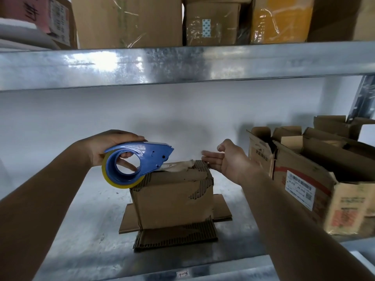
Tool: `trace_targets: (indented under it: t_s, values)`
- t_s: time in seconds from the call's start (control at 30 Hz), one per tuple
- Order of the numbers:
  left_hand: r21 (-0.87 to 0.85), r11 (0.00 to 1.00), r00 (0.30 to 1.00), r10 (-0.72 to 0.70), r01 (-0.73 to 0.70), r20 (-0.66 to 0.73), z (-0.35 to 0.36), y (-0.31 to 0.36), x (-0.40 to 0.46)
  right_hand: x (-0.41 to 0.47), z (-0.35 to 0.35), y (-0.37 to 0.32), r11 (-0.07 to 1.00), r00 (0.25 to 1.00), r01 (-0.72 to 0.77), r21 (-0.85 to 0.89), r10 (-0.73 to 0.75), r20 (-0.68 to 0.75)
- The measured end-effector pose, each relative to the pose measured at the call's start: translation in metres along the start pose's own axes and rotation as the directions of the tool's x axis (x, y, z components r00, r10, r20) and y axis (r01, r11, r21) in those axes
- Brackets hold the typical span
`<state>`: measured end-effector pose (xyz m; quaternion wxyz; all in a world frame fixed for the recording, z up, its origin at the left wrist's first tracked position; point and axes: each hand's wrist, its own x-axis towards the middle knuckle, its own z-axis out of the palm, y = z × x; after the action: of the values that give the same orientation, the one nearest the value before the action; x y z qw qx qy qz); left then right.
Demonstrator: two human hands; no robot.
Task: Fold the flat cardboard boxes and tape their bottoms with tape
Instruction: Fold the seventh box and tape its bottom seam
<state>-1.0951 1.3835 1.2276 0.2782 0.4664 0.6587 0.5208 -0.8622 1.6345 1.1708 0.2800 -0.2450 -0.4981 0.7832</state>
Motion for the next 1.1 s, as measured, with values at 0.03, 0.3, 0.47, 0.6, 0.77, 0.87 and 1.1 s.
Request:
trace_targets:
  t_s: [0.03, 0.3, 0.47, 0.6, 0.77, 0.87, 1.1]
  values:
    - [0.004, 1.000, 1.000, 0.003, -0.003, -0.002, 0.000, 0.001, 0.000, 0.000, -0.003, -0.001, 0.999, 1.000, -0.006, 0.040, 0.005, 0.018]
    - [0.061, 0.998, 0.999, 0.014, -0.012, -0.033, -0.005, -0.004, 0.001, 0.006, -0.032, 0.003, 0.999, 0.996, 0.026, 0.044, -0.023, -0.081]
    - [0.049, 0.998, 0.999, 0.033, -0.033, 0.020, -0.002, 0.000, 0.000, 0.004, -0.048, 0.022, 0.993, 0.992, 0.007, -0.116, -0.022, -0.125]
    - [0.079, 0.996, 0.999, 0.038, -0.037, -0.005, 0.002, 0.003, 0.001, 0.003, -0.059, 0.044, 0.968, 0.992, -0.036, -0.249, 0.005, -0.124]
    - [0.017, 1.000, 1.000, 0.012, -0.013, 0.018, 0.002, 0.000, 0.005, 0.006, -0.061, 0.061, 0.935, 0.994, -0.090, -0.343, 0.063, -0.090]
    - [0.025, 0.999, 1.000, 0.026, -0.026, 0.009, 0.004, 0.001, 0.004, 0.006, -0.061, 0.066, 0.898, 0.989, -0.145, -0.415, 0.125, -0.076]
    - [0.084, 0.996, 1.000, 0.008, -0.006, -0.024, -0.005, -0.008, 0.005, 0.011, -0.055, 0.073, 0.827, 0.961, -0.270, -0.494, 0.266, -0.079]
